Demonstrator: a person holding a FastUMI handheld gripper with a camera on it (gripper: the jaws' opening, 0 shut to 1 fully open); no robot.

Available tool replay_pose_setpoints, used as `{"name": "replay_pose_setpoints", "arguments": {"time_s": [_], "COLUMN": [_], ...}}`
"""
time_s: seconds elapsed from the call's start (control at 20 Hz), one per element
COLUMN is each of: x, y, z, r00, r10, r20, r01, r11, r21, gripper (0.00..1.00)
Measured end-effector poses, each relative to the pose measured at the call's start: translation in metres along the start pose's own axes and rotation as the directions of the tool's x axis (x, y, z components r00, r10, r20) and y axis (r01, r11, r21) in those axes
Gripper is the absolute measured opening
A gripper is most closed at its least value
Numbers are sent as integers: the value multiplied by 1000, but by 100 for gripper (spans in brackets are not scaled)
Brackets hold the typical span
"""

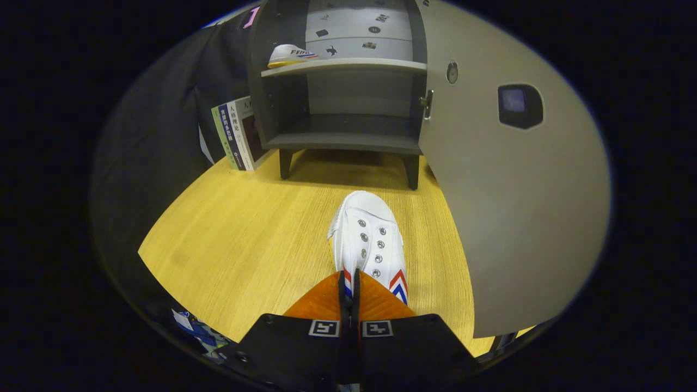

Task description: Open the shoe cabinet door, grab the shoes and put them into the shoe cabinet, then close the shoe cabinet door.

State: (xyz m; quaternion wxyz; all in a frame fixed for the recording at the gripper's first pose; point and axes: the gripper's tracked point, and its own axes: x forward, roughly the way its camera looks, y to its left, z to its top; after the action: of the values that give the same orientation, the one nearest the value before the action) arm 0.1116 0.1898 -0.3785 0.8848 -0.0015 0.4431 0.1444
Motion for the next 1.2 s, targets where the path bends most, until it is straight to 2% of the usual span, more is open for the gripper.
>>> {"name": "replay_pose_setpoints", "arguments": {"time_s": [0.45, 1.2], "x": [-22, -19], "y": [21, 40], "z": [114, 287], "r00": [986, 924], "r10": [45, 66], "r20": [163, 377], "r01": [-41, -55], "r11": [999, 998], "r21": [-27, -41], "gripper": [1, 1]}}
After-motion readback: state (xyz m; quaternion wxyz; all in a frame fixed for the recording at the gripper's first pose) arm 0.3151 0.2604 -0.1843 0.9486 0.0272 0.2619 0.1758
